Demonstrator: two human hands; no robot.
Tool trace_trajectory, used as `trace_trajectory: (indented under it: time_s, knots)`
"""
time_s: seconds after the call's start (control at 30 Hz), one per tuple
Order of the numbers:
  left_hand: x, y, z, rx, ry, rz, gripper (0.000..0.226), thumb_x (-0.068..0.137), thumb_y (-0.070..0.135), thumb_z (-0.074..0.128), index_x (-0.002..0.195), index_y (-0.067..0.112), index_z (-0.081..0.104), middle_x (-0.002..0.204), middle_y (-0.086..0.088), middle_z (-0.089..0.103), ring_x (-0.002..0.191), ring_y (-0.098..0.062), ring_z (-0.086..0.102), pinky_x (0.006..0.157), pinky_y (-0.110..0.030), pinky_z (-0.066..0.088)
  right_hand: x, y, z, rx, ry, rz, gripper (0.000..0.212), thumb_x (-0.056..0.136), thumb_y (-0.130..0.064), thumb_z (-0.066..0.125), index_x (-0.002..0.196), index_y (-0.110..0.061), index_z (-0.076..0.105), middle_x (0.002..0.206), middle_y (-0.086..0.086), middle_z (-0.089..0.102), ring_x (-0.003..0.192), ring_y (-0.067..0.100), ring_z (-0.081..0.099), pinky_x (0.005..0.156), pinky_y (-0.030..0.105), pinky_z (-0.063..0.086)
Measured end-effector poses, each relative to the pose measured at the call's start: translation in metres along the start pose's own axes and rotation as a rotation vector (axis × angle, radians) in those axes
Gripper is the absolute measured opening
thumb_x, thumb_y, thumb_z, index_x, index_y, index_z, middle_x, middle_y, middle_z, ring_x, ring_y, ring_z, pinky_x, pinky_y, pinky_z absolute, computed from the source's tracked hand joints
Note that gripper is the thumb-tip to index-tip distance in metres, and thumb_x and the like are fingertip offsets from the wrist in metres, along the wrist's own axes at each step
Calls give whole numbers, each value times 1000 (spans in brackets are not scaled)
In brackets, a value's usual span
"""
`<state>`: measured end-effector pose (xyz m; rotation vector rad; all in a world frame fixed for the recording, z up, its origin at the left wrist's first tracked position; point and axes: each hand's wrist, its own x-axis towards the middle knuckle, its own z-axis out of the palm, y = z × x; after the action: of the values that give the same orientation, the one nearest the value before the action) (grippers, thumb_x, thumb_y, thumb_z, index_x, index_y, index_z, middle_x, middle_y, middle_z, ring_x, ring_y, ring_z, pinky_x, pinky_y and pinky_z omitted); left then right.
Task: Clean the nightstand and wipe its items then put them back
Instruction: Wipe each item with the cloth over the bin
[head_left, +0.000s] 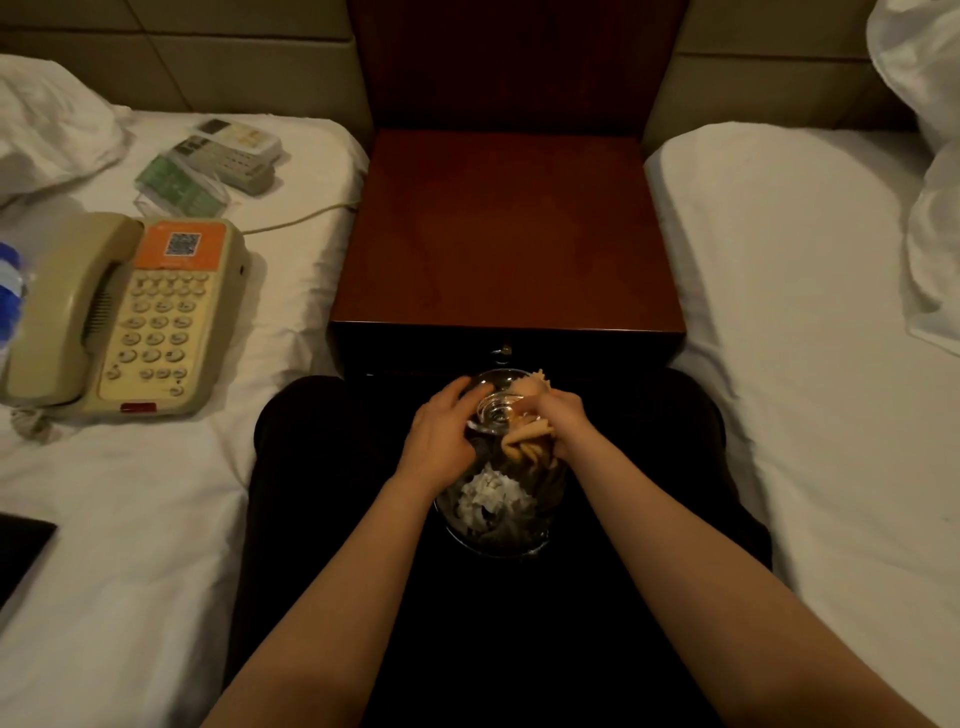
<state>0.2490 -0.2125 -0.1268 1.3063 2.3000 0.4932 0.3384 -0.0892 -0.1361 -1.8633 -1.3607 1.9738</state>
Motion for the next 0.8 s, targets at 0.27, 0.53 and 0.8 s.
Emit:
trace_trajectory:
  time_s: [0.27, 0.53, 0.8]
  knots:
    - [2, -5, 11, 104, 75, 167, 35, 92, 16, 52, 125, 27, 57, 121, 1, 61, 120, -18, 51, 102, -32, 38, -6, -7, -5, -3, -50, 53, 18, 83, -4, 62, 100, -5, 55, 75, 8, 58, 65, 20, 57, 58, 29, 48]
    - [4, 5, 9, -353, 113, -206, 11, 87, 16, 62, 96, 10, 65, 95, -4, 68, 91, -16, 62, 84, -27, 46, -4, -6, -3, -222, 140, -437, 36, 94, -32, 53, 118, -6, 60, 97, 3, 60, 97, 24, 59, 62, 24, 37]
    - [7, 8, 12, -987, -31, -390, 15, 87, 0, 59, 78, 12, 59, 73, -4, 59, 61, -8, 57, 59, -19, 51, -12, 14, 8, -666, 25, -762, 44, 95, -8, 44, 134, -27, 52, 136, 3, 52, 121, 23, 50, 94, 32, 40]
